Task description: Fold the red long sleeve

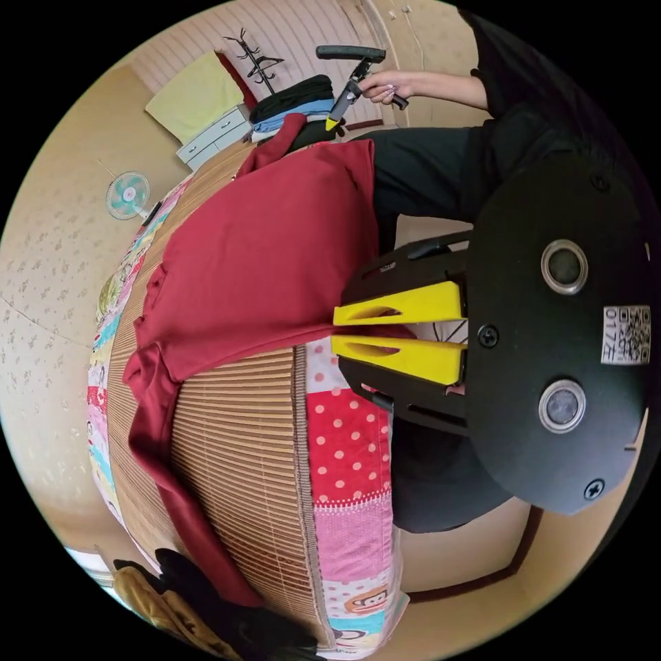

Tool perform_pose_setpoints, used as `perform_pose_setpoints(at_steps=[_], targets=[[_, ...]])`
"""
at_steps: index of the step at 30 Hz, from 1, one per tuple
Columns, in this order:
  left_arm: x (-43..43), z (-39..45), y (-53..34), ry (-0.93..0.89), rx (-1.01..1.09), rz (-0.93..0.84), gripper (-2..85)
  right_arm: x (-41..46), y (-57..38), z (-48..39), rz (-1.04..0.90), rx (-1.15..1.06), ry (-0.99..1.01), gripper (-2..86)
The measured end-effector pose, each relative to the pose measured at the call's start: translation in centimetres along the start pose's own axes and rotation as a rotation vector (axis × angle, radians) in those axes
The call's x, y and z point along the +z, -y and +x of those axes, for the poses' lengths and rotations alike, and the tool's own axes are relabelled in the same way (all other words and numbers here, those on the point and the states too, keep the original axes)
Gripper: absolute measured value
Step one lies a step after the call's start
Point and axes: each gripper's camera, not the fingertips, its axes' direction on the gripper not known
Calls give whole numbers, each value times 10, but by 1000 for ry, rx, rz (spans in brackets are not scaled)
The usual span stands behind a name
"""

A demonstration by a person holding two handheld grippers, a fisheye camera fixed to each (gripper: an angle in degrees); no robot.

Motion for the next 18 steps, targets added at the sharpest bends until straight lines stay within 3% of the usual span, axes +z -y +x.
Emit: perform_pose_setpoints(at_steps=[6, 11, 14, 18], targets=[[-4, -21, -22, 65, -90, -7, 34, -55, 59, 34, 50, 125, -26, 75], [-24, -30, -38, 5, -135, 53, -2, -108, 128, 104, 149, 311, -83, 94], [-35, -33, -43, -14, -131, 67, -7, -90, 171, 153, 4, 401, -102, 107], [-44, -39, -38, 11, -120, 25, -9, -98, 207, 157, -55, 343, -44, 90]])
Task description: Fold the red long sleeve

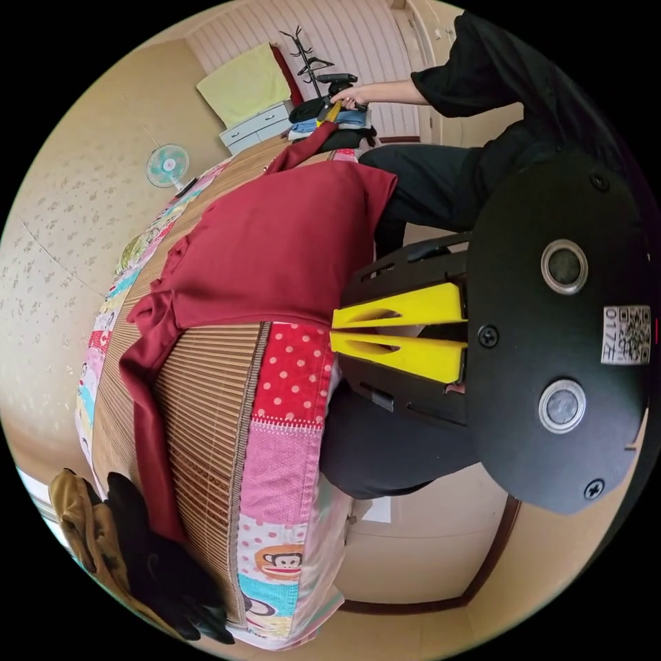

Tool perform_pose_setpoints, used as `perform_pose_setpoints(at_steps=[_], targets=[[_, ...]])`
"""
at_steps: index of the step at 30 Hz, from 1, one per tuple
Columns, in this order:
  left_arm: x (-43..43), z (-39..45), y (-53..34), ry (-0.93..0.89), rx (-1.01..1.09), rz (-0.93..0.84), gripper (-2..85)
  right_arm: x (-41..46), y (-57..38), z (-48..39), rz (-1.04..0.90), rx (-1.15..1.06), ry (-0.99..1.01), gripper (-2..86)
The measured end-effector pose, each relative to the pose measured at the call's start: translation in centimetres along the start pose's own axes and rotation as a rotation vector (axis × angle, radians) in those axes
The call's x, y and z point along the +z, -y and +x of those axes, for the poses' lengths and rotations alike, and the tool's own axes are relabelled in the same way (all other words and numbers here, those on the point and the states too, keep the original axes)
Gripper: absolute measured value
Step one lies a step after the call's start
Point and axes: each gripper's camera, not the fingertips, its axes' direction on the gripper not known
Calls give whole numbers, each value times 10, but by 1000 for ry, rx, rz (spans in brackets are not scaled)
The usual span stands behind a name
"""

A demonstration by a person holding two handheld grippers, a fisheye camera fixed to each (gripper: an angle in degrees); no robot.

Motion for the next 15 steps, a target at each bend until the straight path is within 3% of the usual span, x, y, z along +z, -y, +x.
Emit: perform_pose_setpoints(at_steps=[3, 5, 8, 10, 15], targets=[[-11, -4, 3, -19, -9, 6, -9, -62, 11, -25, 98, -128, 98, 49], [-16, -6, 4, -21, -17, 15, -9, -144, -8, -27, 331, -244, 307, 37], [-22, -7, 3, -43, -27, 30, -9, -215, -59, 11, 593, -321, 445, 30], [-20, -7, 2, -63, -32, 31, -9, -221, -85, 47, 639, -262, 412, 27], [-12, -6, 7, -96, -34, 5, -9, -160, -143, 170, 485, 83, 346, 13]])
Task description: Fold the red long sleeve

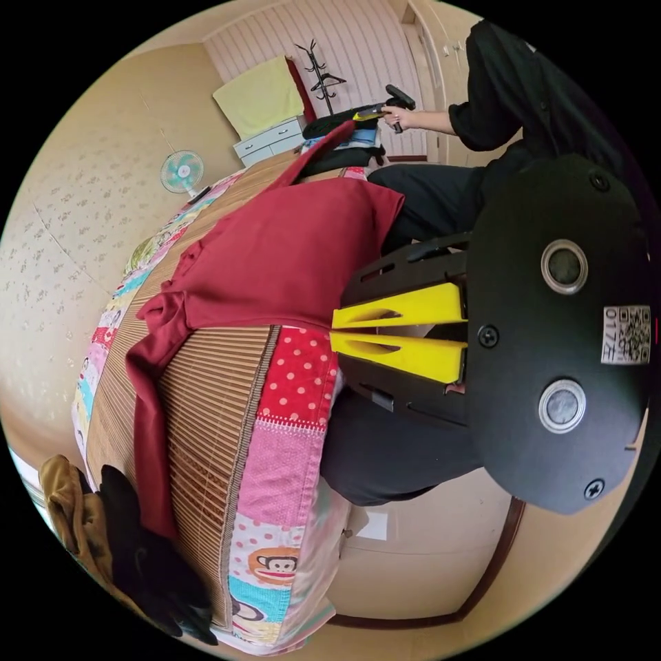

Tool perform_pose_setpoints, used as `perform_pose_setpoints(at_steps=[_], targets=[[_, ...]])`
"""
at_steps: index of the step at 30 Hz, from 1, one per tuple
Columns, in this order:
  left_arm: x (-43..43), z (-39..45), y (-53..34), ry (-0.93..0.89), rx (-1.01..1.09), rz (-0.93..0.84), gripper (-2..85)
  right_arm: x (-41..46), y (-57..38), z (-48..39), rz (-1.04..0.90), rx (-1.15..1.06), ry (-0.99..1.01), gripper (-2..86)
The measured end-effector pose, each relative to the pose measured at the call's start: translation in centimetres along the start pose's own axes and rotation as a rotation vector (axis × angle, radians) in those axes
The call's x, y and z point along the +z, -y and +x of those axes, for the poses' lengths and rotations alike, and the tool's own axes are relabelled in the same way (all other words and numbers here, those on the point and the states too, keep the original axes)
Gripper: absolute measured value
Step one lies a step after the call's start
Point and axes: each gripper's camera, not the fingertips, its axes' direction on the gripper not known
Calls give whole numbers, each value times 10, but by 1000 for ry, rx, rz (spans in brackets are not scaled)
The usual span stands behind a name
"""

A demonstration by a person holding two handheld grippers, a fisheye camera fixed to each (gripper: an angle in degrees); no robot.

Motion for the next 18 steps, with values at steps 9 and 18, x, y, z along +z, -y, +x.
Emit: perform_pose_setpoints(at_steps=[9, 18], targets=[[-4, 19, 19, -24, 20, 12, 7, -14, -31, 41, -102, 282, 275, 41], [-4, 40, 6, -64, 28, 46, 60, 46, 36, 24, -99, 503, 476, 82]])
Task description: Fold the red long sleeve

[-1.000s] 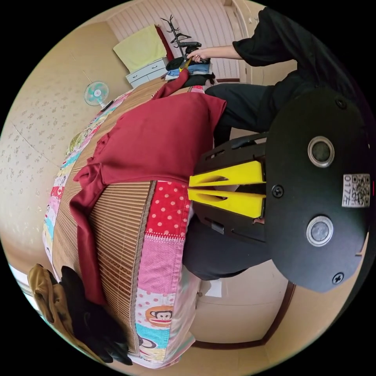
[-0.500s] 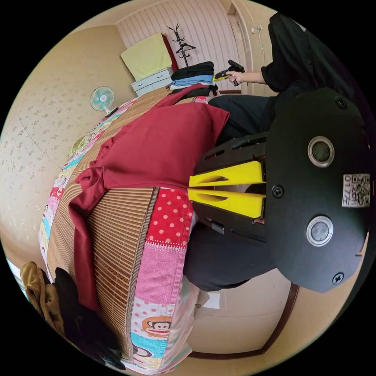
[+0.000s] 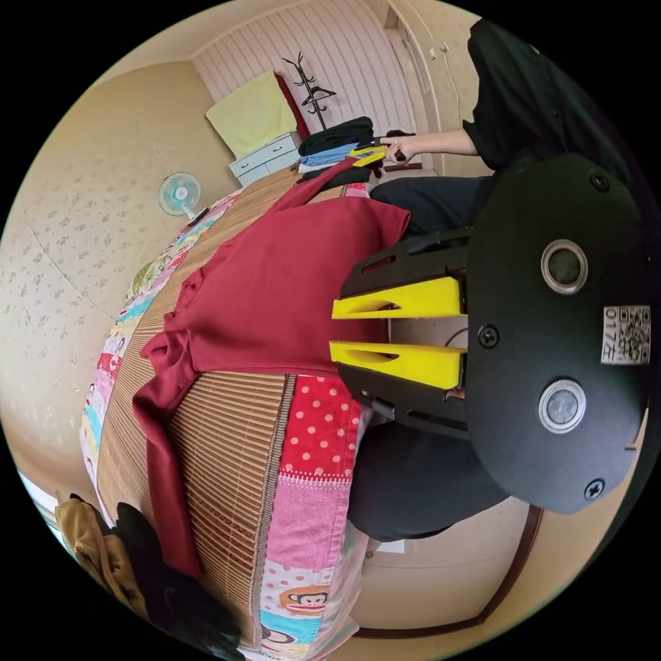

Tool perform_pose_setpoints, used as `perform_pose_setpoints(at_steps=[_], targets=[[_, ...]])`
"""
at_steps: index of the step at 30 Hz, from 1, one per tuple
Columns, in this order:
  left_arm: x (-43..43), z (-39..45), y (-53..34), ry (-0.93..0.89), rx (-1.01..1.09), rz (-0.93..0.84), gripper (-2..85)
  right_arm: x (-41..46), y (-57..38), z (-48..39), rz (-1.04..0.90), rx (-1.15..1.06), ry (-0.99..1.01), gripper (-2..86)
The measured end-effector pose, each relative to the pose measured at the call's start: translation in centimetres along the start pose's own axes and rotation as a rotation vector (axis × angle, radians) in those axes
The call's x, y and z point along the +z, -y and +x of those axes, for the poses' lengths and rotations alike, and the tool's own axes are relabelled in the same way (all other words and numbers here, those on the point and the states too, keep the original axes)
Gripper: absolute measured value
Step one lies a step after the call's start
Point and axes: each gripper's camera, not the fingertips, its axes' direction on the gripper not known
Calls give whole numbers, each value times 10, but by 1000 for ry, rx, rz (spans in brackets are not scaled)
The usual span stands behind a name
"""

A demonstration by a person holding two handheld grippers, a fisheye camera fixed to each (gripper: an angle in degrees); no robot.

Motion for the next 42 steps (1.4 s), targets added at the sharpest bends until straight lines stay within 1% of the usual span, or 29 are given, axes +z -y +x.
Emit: perform_pose_setpoints(at_steps=[2, 5, 10, 12, 14, 15, 16, 17, 18, 20, 22, 24, 27, 28, 29, 31, 32, 33, 35, 36, 38, 39, 41, 42], targets=[[5, 0, -4, -28, -5, -18, 61, 1, 13, 11, 47, 46, 42, 83], [8, 0, -9, -25, -4, -43, 62, 0, 28, 29, 78, 135, 40, 76], [-1, -15, -6, -66, -42, -36, 62, 3, 56, 37, 126, 184, 93, 51], [-7, -19, -4, -73, -52, -24, 60, 11, 69, 17, 134, 141, 32, 41], [-15, -21, -3, -67, -52, -5, 55, 36, 94, -39, 93, 4, -145, 34], [-20, -21, -2, -62, -48, 2, 52, 43, 102, -55, 78, -39, -192, 32], [-23, -21, -1, -66, -40, 4, 52, 56, 115, -90, 68, -130, -278, 30], [-24, -20, -1, -70, -36, 5, 52, 70, 127, -125, 76, -221, -354, 30], [-26, -18, -1, -79, -25, 6, 52, 77, 132, -141, 81, -258, -386, 29], [-28, -16, -1, -85, -16, 4, 52, 108, 144, -195, 104, -356, -519, 29], [-32, -16, -1, -95, -13, 3, 53, 130, 145, -223, 93, -417, -550, 29], [-38, -18, -2, -113, -20, 17, 53, 144, 140, -231, 76, -411, -591, 29], [-49, -26, -6, -140, -43, 39, 53, 141, 126, -205, 109, -414, -450, 29], [-54, -30, -6, -149, -48, 45, 53, 135, 119, -187, 154, -418, -392, 29], [-56, -33, -6, -154, -50, 47, 53, 132, 114, -167, 206, -405, -371, 29], [-62, -43, -2, -173, -56, 41, 54, 137, 107, -144, 249, -365, -373, 29], [-64, -44, 0, -177, -56, 39, 54, 150, 100, -142, 248, -382, -378, 30], [-66, -47, 3, -182, -54, 38, 57, 159, 95, -145, 242, -410, -379, 30], [-70, -48, 8, -183, -48, 33, 62, 207, 60, -179, 222, -623, -357, 30], [-73, -48, 11, -183, -45, 33, 63, 221, 49, -190, 210, -689, -343, 30], [-79, -46, 13, -184, -42, 44, 64, 285, 0, -224, 86, -928, -252, 29], [-82, -45, 12, -187, -45, 54, 64, 304, -12, -227, 34, -970, -225, 29], [-86, -45, 10, -216, -38, 84, 63, 387, -62, -210, -223, -1025, -165, 27], [-88, -46, 8, -237, -44, 100, 64, 408, -74, -197, -289, -1017, -163, 26]])
